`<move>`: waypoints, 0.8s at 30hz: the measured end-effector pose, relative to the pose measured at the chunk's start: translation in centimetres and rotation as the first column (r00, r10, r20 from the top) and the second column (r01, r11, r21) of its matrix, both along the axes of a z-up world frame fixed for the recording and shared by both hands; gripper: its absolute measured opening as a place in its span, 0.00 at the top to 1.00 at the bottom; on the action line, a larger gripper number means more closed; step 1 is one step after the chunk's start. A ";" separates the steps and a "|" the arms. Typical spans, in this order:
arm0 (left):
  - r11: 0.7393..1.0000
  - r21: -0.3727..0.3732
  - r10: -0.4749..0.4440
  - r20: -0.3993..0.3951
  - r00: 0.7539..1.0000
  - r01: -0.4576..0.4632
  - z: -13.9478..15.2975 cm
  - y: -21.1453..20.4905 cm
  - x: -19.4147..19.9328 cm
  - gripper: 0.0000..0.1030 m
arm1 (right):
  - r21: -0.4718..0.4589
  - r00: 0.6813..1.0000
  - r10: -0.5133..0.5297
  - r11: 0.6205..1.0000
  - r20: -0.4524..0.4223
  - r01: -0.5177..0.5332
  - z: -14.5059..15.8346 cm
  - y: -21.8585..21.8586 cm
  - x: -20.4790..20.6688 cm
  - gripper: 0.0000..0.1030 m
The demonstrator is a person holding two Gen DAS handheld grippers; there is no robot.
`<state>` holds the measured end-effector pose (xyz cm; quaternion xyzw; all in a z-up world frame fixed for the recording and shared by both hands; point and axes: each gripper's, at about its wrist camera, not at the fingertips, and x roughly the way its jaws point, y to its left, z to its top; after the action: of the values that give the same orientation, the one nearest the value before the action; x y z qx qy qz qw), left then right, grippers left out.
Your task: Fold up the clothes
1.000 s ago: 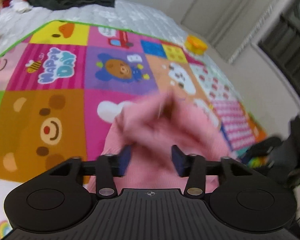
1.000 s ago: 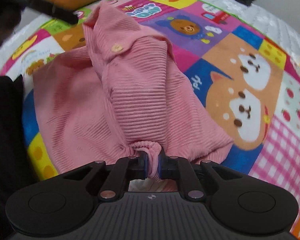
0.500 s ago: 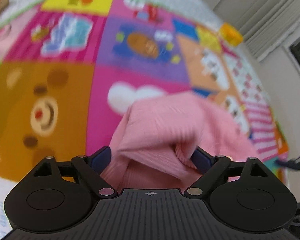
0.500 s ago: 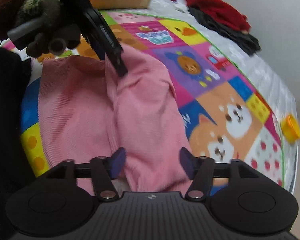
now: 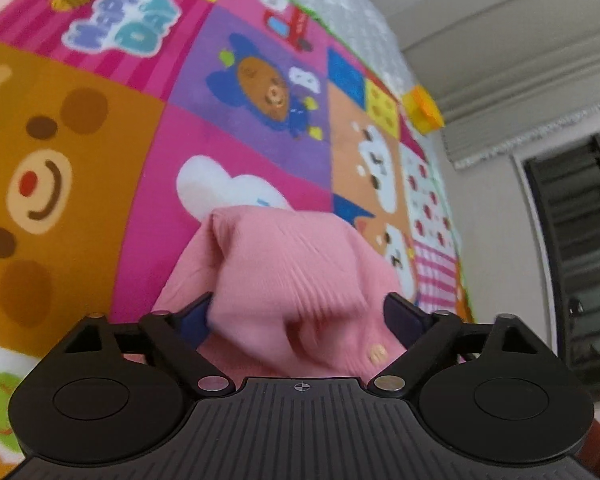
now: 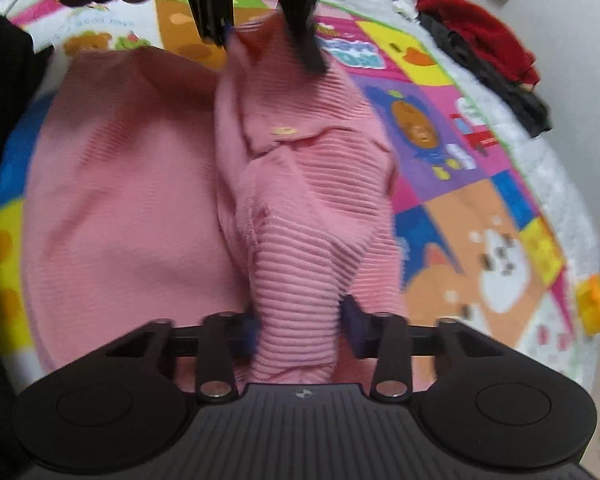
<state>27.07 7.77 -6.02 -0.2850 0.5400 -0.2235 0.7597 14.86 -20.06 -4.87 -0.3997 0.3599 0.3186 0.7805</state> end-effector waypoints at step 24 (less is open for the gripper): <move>0.973 0.154 -0.195 0.130 0.972 0.174 2.9 -1.4 -4.3 0.84 | -0.184 0.960 0.234 0.961 0.155 -0.205 0.0 -3.5 -3.1 0.79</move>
<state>22.74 6.41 -3.15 -0.1618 0.5223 -0.2743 0.7910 11.76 -23.56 -4.88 -0.5274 0.2685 0.3358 0.7328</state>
